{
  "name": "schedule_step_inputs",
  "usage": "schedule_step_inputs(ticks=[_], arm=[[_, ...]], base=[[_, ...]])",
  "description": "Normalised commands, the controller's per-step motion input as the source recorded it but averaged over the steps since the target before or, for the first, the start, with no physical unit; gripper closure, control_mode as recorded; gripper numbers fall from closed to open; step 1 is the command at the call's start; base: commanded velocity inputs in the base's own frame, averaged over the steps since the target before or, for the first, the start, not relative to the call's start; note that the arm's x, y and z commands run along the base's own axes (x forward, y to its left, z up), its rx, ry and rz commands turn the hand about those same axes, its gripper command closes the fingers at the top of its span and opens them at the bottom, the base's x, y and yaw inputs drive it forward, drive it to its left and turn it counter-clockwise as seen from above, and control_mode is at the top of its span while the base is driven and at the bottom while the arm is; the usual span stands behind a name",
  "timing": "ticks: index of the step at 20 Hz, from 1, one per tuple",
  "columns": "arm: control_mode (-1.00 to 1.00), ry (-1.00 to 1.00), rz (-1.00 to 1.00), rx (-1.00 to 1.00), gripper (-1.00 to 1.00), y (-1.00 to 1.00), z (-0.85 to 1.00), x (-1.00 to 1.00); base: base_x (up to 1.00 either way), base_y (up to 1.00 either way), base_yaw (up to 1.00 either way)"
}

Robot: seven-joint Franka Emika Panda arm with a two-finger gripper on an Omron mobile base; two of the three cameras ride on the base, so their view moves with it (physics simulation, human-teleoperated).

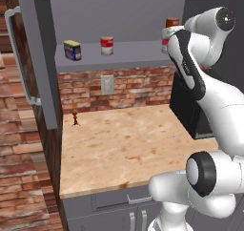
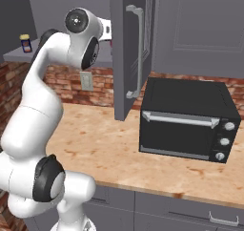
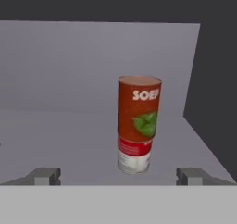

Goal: Stack two cans on top of the other two cans in the cabinet.

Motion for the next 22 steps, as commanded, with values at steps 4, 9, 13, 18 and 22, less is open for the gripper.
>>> schedule_step_inputs(ticks=[4, 9, 13, 18, 22], arm=[[-1.00, 0.00, 0.00, 0.00, -1.00, 0.31, -0.02, -0.62], [-1.00, 0.00, 0.00, 0.00, -1.00, 0.38, -0.05, -0.59], [-1.00, 0.00, 0.00, 0.00, -1.00, 0.54, -0.06, -0.52], [-1.00, 0.00, 0.05, 0.00, -1.00, 0.69, -0.11, -0.40], [-1.00, 0.00, 0.09, 0.00, -1.00, 0.69, -0.14, -0.17]], base=[[0.00, 0.00, 0.00], [0.00, 0.00, 0.00], [0.00, 0.00, 0.00], [0.00, 0.00, 0.00], [0.00, 0.00, 0.00]])
